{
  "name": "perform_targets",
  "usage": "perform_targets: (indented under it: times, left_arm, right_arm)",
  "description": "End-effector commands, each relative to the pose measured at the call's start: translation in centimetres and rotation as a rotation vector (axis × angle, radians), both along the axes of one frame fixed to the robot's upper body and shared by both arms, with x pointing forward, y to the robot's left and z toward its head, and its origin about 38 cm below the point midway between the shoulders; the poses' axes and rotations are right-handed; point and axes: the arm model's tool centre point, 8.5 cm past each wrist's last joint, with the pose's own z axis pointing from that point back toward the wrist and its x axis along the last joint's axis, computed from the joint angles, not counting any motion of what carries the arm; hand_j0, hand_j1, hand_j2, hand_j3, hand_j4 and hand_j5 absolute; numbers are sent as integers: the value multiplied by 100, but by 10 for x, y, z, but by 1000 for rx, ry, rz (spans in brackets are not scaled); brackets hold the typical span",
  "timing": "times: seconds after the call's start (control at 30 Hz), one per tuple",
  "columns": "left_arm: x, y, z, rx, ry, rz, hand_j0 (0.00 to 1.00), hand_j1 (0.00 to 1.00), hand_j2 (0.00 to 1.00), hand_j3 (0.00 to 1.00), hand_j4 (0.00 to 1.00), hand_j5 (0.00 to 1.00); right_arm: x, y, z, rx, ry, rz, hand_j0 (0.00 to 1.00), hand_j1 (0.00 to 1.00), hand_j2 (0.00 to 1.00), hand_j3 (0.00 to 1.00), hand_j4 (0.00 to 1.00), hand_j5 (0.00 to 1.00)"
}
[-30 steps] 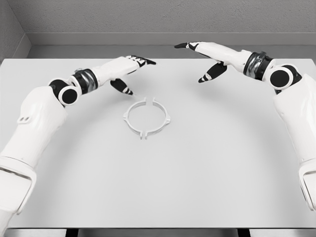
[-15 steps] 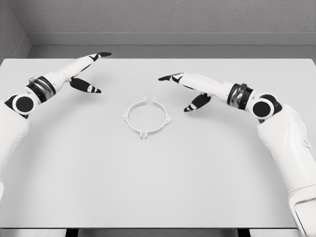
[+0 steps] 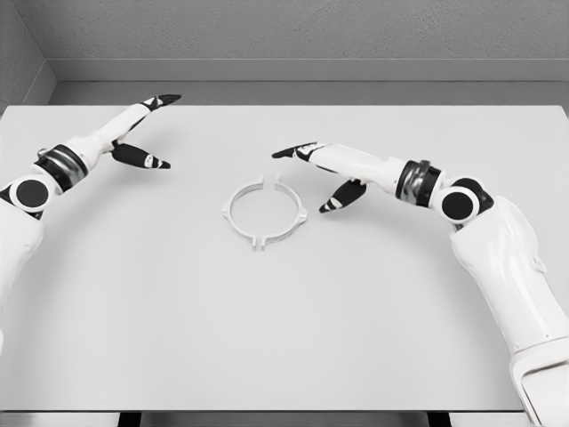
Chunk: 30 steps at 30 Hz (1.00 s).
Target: Assemble PVC drainage pipe clamps
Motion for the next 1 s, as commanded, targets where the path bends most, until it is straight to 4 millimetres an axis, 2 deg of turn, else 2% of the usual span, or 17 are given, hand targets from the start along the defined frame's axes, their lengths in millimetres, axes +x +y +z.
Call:
perform_targets:
  times: [0.0, 0.17, 0.47, 0.63, 0.77, 0.97]
  left_arm:
    - [0, 3, 0, -14, 1, 12, 100, 100, 100, 100, 100, 100]
    - [-1, 7, -3, -25, 13, 28, 100, 100, 100, 100, 100, 100]
    - [-1, 11, -5, -37, 19, 40, 100, 100, 100, 100, 100, 100]
    - [-3, 19, -5, -51, 22, 59, 100, 100, 100, 100, 100, 100]
    - [-3, 20, -5, -51, 23, 61, 100, 100, 100, 100, 100, 100]
    - [-3, 20, -5, -53, 23, 61, 100, 100, 100, 100, 100, 100]
  right_arm:
    - [1, -2, -3, 7, 15, -10, 100, 100, 100, 100, 100, 100]
    - [2, 1, -1, 8, 12, -6, 100, 100, 100, 100, 100, 100]
    - [3, 1, -13, -16, 44, -9, 100, 100, 100, 100, 100, 100]
    - [3, 5, -14, -12, 48, -6, 100, 100, 100, 100, 100, 100]
    - [3, 14, -13, -17, 47, 15, 100, 100, 100, 100, 100, 100]
    - [2, 16, -14, -16, 48, 18, 100, 100, 100, 100, 100, 100]
